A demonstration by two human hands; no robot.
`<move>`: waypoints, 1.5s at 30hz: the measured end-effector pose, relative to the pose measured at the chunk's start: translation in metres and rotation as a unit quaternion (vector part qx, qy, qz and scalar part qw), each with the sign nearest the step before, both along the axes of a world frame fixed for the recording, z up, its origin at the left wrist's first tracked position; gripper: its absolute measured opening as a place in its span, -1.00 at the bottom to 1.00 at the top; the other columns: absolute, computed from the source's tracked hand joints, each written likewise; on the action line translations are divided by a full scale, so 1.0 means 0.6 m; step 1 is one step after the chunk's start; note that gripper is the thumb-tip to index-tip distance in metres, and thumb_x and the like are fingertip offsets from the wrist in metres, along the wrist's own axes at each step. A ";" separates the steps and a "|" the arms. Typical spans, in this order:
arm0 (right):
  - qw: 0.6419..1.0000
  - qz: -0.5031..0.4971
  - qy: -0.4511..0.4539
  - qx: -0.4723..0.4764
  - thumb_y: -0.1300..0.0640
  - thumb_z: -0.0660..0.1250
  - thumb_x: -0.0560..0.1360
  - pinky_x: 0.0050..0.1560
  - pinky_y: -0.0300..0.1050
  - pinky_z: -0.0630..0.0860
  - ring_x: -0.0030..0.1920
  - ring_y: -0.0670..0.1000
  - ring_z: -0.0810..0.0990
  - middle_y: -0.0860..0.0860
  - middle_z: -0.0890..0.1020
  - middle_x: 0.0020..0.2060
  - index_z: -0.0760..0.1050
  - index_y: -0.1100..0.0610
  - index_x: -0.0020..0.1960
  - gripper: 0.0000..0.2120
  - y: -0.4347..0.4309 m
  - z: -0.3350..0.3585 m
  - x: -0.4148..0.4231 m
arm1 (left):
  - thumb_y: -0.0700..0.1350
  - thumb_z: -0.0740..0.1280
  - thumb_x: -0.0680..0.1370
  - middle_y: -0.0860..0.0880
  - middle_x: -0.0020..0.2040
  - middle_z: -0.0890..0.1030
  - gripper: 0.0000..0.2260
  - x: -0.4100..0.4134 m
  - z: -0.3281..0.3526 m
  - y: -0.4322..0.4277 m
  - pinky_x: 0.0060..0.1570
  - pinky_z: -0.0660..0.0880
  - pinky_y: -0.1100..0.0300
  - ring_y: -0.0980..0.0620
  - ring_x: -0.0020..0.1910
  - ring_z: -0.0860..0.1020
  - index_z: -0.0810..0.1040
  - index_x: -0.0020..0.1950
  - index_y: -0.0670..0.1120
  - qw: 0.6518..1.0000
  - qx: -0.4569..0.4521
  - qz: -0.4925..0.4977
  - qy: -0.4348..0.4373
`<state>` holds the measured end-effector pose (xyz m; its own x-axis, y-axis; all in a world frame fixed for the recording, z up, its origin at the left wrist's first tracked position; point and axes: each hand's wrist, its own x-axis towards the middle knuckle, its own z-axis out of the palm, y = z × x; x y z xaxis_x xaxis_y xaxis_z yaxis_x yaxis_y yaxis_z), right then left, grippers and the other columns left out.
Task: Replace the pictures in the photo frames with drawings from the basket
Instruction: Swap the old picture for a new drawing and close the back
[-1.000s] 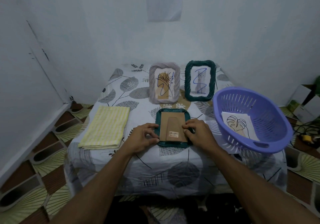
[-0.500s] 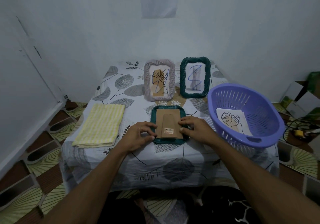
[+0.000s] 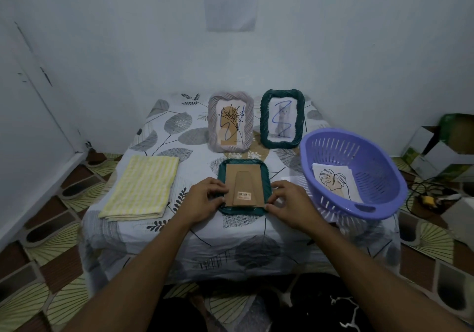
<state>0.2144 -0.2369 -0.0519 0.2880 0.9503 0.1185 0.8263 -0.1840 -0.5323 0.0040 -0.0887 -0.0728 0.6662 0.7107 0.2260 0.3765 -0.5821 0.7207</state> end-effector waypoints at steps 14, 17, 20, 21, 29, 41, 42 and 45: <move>0.983 -0.083 0.148 0.075 0.18 0.52 0.38 0.30 -0.20 0.33 0.31 0.01 0.48 0.08 0.53 0.32 0.67 0.13 -0.17 -0.94 -0.020 -0.018 -0.028 | -0.25 0.44 0.46 -0.04 0.14 0.57 -0.78 -0.002 0.003 -0.003 0.15 0.38 0.32 0.06 0.12 0.52 0.66 0.10 -0.19 1.000 0.015 -0.003 0.000; 0.980 -0.079 0.166 0.077 0.21 0.52 0.38 0.33 -0.14 0.37 0.31 0.01 0.49 0.10 0.53 0.31 0.67 0.13 -0.20 -0.96 -0.020 -0.020 -0.029 | -0.26 0.44 0.47 -0.05 0.13 0.57 -0.79 -0.002 0.004 -0.005 0.16 0.40 0.29 0.06 0.11 0.52 0.66 0.09 -0.19 1.000 0.020 -0.004 0.000; 0.982 -0.066 0.160 0.076 0.22 0.49 0.40 0.35 -0.13 0.37 0.33 0.00 0.48 0.10 0.53 0.32 0.69 0.11 -0.15 -0.95 -0.023 -0.020 -0.025 | -0.26 0.43 0.47 -0.06 0.14 0.57 -0.79 -0.003 0.004 -0.005 0.17 0.41 0.26 0.05 0.12 0.52 0.66 0.10 -0.19 1.000 0.021 -0.006 0.001; 0.983 -0.060 0.156 0.076 0.23 0.49 0.41 0.35 -0.12 0.37 0.33 0.01 0.47 0.10 0.52 0.32 0.69 0.11 -0.12 -0.93 -0.024 -0.020 -0.024 | -0.26 0.43 0.47 -0.06 0.14 0.57 -0.79 -0.003 0.004 -0.005 0.17 0.41 0.27 0.05 0.12 0.52 0.66 0.10 -0.19 1.000 0.021 -0.006 0.001; 0.984 -0.049 0.152 0.073 0.22 0.47 0.42 0.37 -0.05 0.39 0.33 0.00 0.47 0.11 0.53 0.31 0.70 0.09 -0.06 -0.88 -0.024 -0.022 -0.025 | -0.25 0.42 0.48 -0.02 0.14 0.55 -0.79 -0.003 0.006 -0.007 0.14 0.38 0.35 0.09 0.11 0.50 0.66 0.11 -0.19 1.000 0.012 -0.004 0.011; 0.991 -0.063 0.052 0.104 0.19 0.38 0.46 0.11 -0.08 0.48 0.04 -0.01 0.53 0.02 0.63 -0.01 0.63 0.07 -0.06 -0.91 0.108 0.000 0.028 | -0.13 0.41 0.50 -0.06 0.01 0.58 -0.86 0.048 0.023 0.055 0.00 0.45 0.15 -0.01 -0.04 0.52 0.64 0.03 -0.11 0.997 0.042 0.066 -0.010; 0.991 -0.071 0.050 0.103 0.19 0.37 0.47 0.10 -0.11 0.47 0.05 0.00 0.52 0.03 0.62 0.02 0.63 0.07 -0.04 -0.90 0.122 -0.001 0.034 | -0.13 0.40 0.50 -0.08 0.04 0.57 -0.84 0.057 0.021 0.064 0.05 0.44 0.13 -0.02 0.00 0.51 0.63 0.05 -0.12 0.996 0.050 0.069 -0.003; 0.991 -0.080 0.046 0.098 0.17 0.38 0.47 0.08 -0.12 0.47 0.06 0.02 0.53 0.04 0.61 0.05 0.62 0.07 0.03 -0.85 0.156 -0.009 0.046 | -0.10 0.38 0.52 -0.07 0.12 0.54 -0.79 0.083 0.011 0.085 0.12 0.38 0.17 0.00 0.10 0.46 0.59 0.14 -0.10 0.995 0.068 0.074 0.019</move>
